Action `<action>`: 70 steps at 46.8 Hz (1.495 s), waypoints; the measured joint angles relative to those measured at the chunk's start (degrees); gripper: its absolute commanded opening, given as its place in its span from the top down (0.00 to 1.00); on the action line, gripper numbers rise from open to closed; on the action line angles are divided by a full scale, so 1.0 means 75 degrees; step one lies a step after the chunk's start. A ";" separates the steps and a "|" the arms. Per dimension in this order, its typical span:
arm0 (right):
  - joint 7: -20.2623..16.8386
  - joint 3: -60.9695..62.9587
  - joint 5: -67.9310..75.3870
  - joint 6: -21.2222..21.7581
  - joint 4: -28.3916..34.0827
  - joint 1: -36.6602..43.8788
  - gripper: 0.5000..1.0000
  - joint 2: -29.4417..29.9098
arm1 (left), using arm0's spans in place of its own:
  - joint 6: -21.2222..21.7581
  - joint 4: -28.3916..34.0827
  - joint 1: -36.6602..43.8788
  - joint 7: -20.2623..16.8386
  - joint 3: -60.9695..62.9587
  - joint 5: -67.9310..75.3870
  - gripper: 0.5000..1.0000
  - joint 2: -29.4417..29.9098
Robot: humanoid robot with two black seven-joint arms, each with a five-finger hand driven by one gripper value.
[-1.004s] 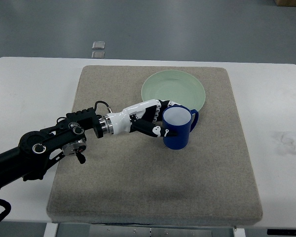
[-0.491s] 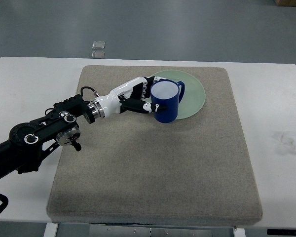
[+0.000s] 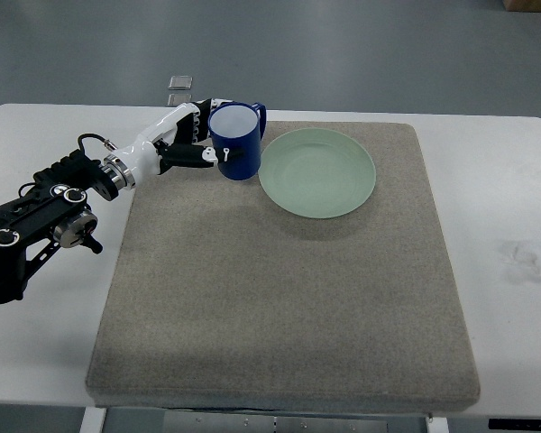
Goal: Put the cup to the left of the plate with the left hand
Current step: 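Carry the blue mug with the left hand past the plate, away from it, then set the blue mug down on the pad and open the left hand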
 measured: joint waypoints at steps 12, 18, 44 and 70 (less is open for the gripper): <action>0.0001 0.0000 0.0000 0.0002 0.0000 0.0001 0.14 0.0000 | 0.0559 0.0379 0.0105 0.0000 -0.0060 -0.0060 0.42 0.0216; 0.0002 0.0000 0.0000 0.0001 0.0001 0.0001 0.14 0.0000 | 0.0781 0.0834 0.0129 -0.0029 -0.0169 -0.0076 0.40 0.0180; 0.0002 0.0000 0.0000 0.0000 0.0002 0.0001 0.14 0.0000 | 0.0925 0.1239 0.0364 -0.0363 -0.0317 -0.0422 0.40 -0.0094; 0.0002 0.0002 0.0000 -0.0001 0.0000 0.0001 0.14 0.0000 | 0.0964 0.1769 0.0434 -0.0633 -0.0260 -0.0428 0.30 -0.0461</action>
